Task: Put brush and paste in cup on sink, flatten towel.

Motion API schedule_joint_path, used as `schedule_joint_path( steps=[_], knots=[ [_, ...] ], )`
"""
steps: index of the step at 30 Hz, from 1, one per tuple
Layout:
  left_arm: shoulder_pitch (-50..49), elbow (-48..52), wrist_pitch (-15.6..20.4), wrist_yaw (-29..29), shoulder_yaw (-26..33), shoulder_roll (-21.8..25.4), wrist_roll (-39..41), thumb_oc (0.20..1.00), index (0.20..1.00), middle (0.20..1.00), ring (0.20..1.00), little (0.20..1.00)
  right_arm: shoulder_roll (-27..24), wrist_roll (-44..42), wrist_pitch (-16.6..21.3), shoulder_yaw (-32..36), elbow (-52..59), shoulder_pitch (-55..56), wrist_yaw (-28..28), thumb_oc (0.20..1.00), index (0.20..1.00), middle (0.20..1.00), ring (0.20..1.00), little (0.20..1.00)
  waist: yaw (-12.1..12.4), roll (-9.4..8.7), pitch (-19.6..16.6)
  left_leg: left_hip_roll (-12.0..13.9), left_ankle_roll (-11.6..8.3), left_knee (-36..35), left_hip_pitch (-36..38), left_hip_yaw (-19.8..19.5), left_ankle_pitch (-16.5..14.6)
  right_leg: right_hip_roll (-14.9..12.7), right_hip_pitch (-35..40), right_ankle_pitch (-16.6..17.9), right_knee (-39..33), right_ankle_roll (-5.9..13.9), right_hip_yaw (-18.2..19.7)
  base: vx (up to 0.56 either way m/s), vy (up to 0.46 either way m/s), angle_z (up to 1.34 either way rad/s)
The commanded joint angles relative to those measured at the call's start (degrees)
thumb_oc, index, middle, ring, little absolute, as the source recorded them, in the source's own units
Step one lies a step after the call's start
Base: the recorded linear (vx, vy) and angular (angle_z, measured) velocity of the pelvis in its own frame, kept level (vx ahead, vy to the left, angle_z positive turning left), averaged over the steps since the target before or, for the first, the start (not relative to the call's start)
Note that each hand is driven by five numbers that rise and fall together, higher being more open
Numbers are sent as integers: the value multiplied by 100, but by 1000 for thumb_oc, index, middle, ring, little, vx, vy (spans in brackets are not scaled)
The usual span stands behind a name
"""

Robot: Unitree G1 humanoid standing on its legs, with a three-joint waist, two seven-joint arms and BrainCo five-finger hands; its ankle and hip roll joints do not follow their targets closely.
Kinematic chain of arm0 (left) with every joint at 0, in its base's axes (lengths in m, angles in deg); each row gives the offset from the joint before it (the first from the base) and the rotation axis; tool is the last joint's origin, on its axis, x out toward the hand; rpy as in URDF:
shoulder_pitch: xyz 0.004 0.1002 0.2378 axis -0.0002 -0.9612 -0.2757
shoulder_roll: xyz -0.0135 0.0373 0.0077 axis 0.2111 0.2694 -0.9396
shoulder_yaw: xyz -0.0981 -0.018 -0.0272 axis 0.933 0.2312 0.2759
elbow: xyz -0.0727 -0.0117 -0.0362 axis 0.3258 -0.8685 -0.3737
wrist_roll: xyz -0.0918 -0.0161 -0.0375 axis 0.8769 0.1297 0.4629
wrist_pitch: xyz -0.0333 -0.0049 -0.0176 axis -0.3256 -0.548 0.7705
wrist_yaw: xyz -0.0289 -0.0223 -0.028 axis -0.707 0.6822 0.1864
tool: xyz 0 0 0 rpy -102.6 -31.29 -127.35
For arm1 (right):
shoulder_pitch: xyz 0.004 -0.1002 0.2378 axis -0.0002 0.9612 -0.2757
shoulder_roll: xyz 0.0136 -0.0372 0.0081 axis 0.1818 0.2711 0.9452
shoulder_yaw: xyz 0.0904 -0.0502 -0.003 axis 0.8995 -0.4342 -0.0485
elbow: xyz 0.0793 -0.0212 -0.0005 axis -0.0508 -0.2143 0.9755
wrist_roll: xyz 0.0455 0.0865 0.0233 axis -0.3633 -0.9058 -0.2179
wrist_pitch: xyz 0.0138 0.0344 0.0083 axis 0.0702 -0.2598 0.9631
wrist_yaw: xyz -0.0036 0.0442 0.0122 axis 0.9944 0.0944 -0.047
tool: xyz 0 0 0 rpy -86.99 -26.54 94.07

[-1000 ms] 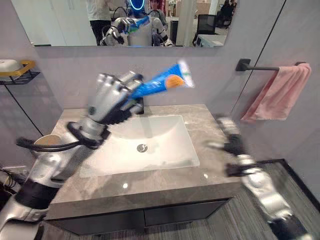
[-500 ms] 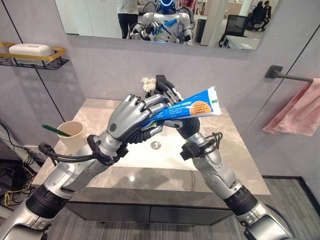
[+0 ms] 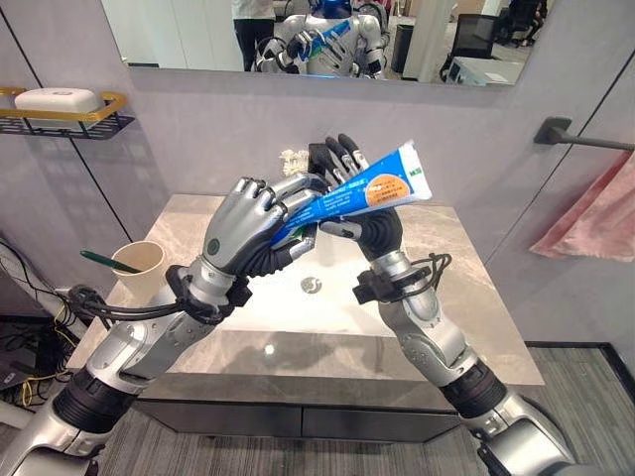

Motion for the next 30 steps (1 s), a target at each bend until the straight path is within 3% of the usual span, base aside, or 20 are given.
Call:
schedule_joint_path(
  steps=[1, 9, 30],
  knots=[
    [-3, -191, -30, -320, -34, 109, 215, 200, 200, 200, 200, 200, 330, -778, 620, 557, 300, -438, 130, 1000, 1000, 1000, 1000, 1000, 72, -217, -360, -50, -77, 24, -316, -235, 127, -517, -118, 84, 145, 499, -210, 0, 0, 0],
    [-112, -297, -77, -291, -77, -31, 339, 200, 200, 200, 200, 200, 519, -2132, 733, 394, 520, -284, -471, 1000, 1000, 1000, 1000, 1000, 157, -235, -314, -53, -81, 24, -340, -268, 73, -527, -117, 54, 117, 502, -213, 9, 4, 1],
    [-520, -242, -66, 120, -35, -233, 981, 200, 200, 200, 200, 200, 262, -2290, 675, 460, 776, -172, -580, 1000, 1000, 1000, 1000, 1000, 137, -262, -258, -8, -95, 24, -400, -265, 87, -517, -150, 58, 94, 505, -220, 7, -1, 1]
  ],
)
